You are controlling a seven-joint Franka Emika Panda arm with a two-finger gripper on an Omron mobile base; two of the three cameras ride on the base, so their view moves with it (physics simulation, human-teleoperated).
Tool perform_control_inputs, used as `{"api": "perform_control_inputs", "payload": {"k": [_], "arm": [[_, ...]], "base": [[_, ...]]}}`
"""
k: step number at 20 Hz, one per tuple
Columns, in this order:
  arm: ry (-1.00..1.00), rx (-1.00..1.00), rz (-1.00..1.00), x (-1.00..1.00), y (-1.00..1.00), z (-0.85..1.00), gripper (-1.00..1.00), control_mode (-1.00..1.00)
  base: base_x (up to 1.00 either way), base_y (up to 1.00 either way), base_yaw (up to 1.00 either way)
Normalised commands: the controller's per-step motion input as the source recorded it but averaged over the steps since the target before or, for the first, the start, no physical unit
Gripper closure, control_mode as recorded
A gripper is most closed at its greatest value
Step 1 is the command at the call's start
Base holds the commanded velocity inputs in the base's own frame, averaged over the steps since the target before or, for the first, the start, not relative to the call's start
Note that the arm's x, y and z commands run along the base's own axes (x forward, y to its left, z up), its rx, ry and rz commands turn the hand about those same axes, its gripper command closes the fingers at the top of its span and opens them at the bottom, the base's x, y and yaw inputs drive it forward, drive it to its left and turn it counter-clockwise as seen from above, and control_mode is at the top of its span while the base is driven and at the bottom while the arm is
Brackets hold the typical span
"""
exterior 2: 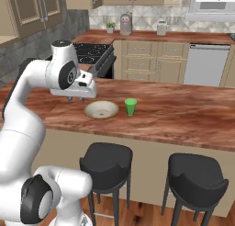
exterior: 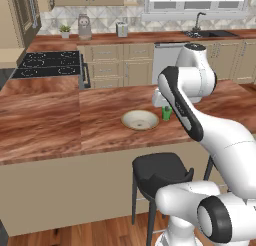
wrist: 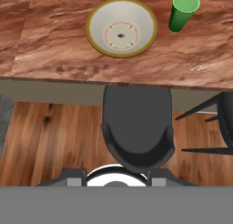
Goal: Place the cup inside the bowl on the dining table and move the bowl to any counter.
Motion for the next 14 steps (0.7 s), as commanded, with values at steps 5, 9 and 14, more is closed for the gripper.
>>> {"api": "perform_control_inputs", "payload": {"k": [5, 9, 14], "arm": [[0.03, 0.0, -0.02, 0.0, -0.1, 0.0, -1.0, -1.0], [0.04, 0.0, -0.1, -0.02, -0.34, -0.04, -1.0, -1.0], [0.0, 0.0, -0.03, 0.05, -0.35, 0.0, -1.0, -1.0]], "base": [[0.0, 0.0, 0.0], [0.0, 0.0, 0.0], [0.0, 0.0, 0.0]]}}
